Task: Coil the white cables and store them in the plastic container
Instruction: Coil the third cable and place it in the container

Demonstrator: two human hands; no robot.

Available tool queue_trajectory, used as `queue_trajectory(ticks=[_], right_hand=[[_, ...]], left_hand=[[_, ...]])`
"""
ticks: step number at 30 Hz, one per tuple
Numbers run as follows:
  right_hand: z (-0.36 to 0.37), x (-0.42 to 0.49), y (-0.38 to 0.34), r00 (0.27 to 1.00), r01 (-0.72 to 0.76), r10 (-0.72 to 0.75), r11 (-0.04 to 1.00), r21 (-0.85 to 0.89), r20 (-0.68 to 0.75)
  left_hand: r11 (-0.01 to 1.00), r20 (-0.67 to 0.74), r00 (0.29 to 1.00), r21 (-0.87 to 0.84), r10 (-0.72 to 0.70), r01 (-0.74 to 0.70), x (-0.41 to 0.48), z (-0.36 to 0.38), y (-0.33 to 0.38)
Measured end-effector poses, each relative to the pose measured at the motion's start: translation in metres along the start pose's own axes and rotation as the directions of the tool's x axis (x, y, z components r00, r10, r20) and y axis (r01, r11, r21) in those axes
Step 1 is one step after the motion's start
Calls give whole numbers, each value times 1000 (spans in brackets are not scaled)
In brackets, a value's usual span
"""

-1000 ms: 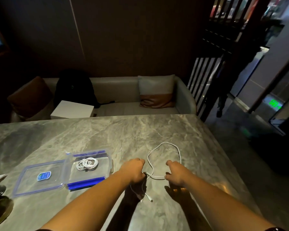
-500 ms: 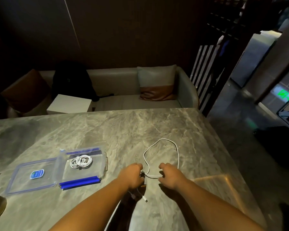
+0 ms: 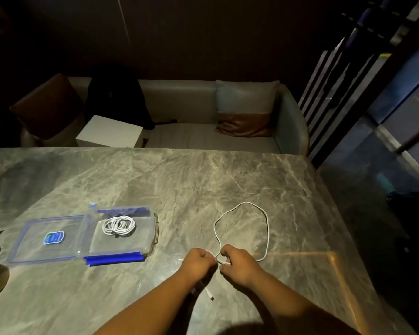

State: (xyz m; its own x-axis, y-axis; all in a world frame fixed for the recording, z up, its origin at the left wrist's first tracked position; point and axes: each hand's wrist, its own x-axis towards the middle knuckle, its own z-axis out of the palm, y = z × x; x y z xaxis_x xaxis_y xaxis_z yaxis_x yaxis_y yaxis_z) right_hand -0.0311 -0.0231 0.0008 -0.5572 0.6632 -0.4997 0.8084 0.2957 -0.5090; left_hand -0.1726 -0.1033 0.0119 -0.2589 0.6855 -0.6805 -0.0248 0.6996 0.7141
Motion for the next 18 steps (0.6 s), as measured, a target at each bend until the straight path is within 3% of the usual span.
queue_trajectory(ticks=[4, 8, 11, 18], right_hand=[[0, -3, 2, 999, 26, -24, 998, 56, -37], [1, -11, 6, 991, 112, -102, 987, 118, -85], [-4, -20, 10, 975, 189, -175, 977, 95, -140], [-29, -44, 6, 931, 329, -322, 944, 11, -170]], left_hand=[[909, 102, 987, -388, -124, 155, -2, 5, 2], [732, 177, 956, -615, -236, 294, 2, 7, 5], [654, 231, 934, -668, -271, 355, 6, 4, 5], [626, 290, 909, -659, -300, 417, 2, -5, 17]])
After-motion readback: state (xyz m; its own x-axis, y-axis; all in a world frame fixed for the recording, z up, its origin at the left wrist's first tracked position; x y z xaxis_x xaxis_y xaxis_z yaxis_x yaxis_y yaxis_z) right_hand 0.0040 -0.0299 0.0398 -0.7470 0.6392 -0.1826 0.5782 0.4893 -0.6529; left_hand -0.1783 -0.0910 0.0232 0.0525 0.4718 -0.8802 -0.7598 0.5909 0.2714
